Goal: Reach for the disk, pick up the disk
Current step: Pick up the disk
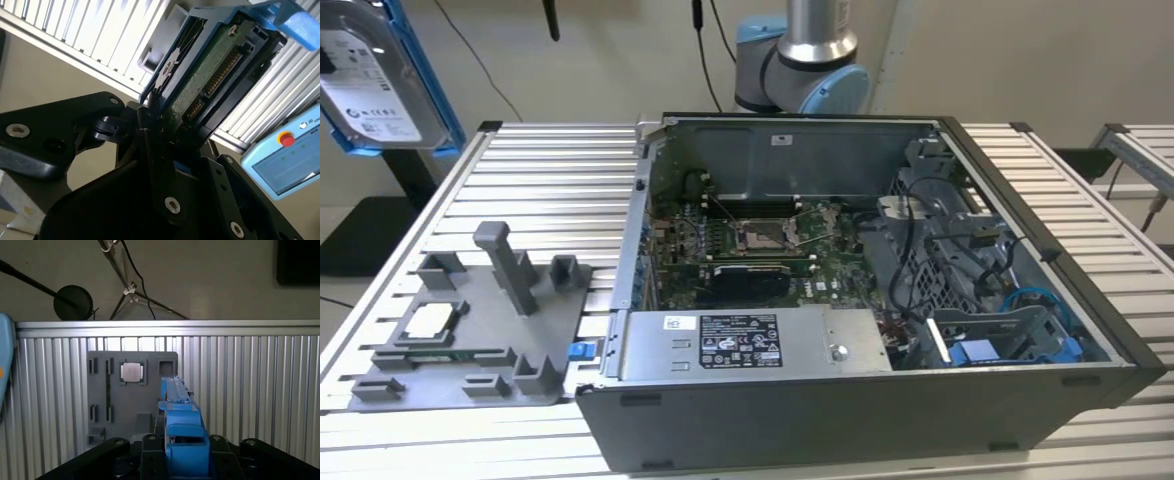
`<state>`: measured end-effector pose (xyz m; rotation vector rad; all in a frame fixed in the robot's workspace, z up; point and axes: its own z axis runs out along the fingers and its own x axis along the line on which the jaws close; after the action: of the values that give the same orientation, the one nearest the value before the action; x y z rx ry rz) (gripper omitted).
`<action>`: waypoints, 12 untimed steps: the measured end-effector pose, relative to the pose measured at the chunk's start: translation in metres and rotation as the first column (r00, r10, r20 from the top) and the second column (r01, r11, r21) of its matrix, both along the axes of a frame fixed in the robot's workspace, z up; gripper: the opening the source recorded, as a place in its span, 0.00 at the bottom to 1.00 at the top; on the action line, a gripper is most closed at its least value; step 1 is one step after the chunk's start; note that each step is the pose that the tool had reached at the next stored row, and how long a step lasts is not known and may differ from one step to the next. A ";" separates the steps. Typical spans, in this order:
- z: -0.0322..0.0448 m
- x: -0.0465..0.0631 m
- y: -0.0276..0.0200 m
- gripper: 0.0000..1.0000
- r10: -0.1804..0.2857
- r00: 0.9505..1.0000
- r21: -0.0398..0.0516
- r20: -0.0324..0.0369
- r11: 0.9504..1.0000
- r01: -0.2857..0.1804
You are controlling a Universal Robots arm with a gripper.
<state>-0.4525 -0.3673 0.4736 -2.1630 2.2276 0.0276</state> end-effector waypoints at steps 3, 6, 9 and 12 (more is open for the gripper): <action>0.0030 0.000 0.0000 0.00 0.000 1.000 0.000 0.000 1.000 0.000; 0.0079 0.000 0.0000 0.00 0.000 1.000 0.000 0.000 1.000 0.000; 0.0145 0.000 0.0000 0.00 0.000 1.000 0.000 0.000 1.000 0.000; 0.0205 0.000 0.0000 0.00 0.000 1.000 0.000 0.000 1.000 0.000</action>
<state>-0.4525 -0.3673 0.4941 -2.1631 2.2277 0.0275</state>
